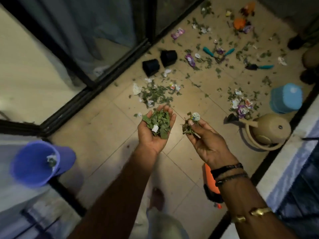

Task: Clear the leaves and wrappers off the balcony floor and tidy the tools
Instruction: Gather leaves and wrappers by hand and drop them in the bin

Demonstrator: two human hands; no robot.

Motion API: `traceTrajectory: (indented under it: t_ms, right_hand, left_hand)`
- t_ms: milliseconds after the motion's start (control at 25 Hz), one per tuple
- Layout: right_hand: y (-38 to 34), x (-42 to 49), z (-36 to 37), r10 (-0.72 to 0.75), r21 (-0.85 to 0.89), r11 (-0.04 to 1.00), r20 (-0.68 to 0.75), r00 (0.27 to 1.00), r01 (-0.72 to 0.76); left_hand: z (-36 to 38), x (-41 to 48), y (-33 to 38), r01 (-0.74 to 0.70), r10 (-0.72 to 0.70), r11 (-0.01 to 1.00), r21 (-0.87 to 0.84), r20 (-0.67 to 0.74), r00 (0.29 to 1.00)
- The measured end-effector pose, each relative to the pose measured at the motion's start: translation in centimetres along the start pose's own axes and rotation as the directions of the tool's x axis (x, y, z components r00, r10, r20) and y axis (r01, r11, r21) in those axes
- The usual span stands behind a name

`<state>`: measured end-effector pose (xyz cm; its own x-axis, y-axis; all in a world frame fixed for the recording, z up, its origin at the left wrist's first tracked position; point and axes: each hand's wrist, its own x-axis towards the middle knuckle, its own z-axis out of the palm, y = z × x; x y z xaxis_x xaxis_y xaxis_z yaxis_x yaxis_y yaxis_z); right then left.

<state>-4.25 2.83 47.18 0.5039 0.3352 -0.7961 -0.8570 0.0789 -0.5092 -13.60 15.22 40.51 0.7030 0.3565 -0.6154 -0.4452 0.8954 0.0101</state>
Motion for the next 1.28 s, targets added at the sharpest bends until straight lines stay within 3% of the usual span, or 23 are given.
traceTrajectory:
  t_ms: [240,560,800,960,1080,1200,1280]
  right_hand:
    - [11.6,-6.5,5.4,0.153,-0.13,0.982,0.125,0.98,-0.137]
    - [31.6,-9.0,13.8,0.388,-0.44,0.852,0.17,0.906,-0.283]
    - [45.0,-5.1,24.9,0.479,-0.6,0.752,0.211,0.852,-0.274]
    - [53.1,-0.1,31.3,0.502,-0.725,0.662,0.237,0.832,-0.193]
    - [56.9,2.6,34.1,0.476,-0.812,0.571,0.208,0.854,-0.12]
    - [56.3,2.9,34.2,0.392,-0.775,0.619,0.16,0.906,-0.131]
    - [53.4,1.9,33.0,0.362,-0.723,0.677,0.169,0.917,-0.134]
  left_hand:
    - [-8.7,-12.7,7.5,-0.288,0.275,0.937,-0.197,-0.091,0.957]
    - [-23.0,-24.5,21.3,-0.585,0.503,0.755,-0.296,-0.311,0.806]
    - [-31.0,-24.4,34.6,-0.65,0.515,0.714,-0.262,-0.432,0.74]
    - [-35.6,-20.6,42.2,-0.721,0.544,0.69,-0.069,-0.607,0.579]
    - [-38.4,-18.1,45.5,-0.649,0.503,0.756,0.084,-0.709,0.494]
    - [-36.9,-18.2,44.9,-0.557,0.476,0.812,0.174,-0.75,0.459]
    - [-33.4,-18.9,43.2,-0.512,0.472,0.837,0.194,-0.73,0.494]
